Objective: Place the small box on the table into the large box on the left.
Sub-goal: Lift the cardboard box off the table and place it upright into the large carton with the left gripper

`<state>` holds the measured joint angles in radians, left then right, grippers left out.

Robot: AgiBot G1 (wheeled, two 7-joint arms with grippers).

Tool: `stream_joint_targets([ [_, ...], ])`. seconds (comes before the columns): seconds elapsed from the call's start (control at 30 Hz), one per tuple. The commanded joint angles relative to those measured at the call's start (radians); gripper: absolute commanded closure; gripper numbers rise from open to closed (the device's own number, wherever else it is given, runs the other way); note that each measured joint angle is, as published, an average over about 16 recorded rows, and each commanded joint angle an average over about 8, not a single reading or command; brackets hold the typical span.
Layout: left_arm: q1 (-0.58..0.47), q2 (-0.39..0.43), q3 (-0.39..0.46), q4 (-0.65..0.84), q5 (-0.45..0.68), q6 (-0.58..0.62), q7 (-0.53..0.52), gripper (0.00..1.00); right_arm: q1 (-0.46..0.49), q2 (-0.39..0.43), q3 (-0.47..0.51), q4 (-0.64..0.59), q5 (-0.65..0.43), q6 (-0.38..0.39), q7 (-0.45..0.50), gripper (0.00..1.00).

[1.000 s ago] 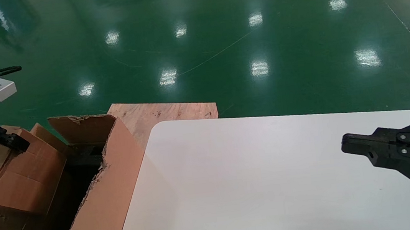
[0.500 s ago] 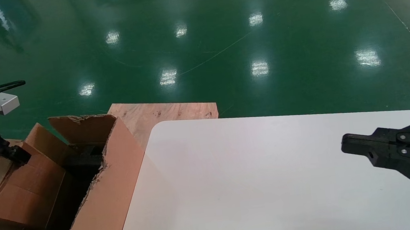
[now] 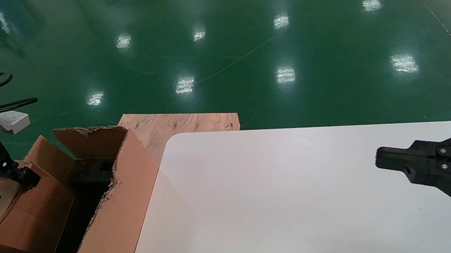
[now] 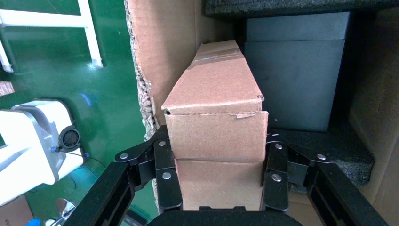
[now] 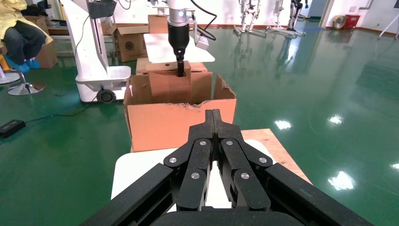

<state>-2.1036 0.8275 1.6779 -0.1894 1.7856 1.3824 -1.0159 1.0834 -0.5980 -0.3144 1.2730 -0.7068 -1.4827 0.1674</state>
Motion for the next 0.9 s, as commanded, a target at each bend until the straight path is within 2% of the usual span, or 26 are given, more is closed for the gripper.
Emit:
stream_joint_targets([
  [0.03,0.006,0.005,-0.001,0.015,-0.003,-0.002,0.009,1.00,0.000,0.000,0.000,0.000,0.000,0.000,0.000,1.00],
  [0.9,0.096,0.070,-0.003,0.149,-0.008,-0.052,0.038,1.00,0.000,0.000,-0.001,0.000,0.001,0.000,0.000,1.00],
])
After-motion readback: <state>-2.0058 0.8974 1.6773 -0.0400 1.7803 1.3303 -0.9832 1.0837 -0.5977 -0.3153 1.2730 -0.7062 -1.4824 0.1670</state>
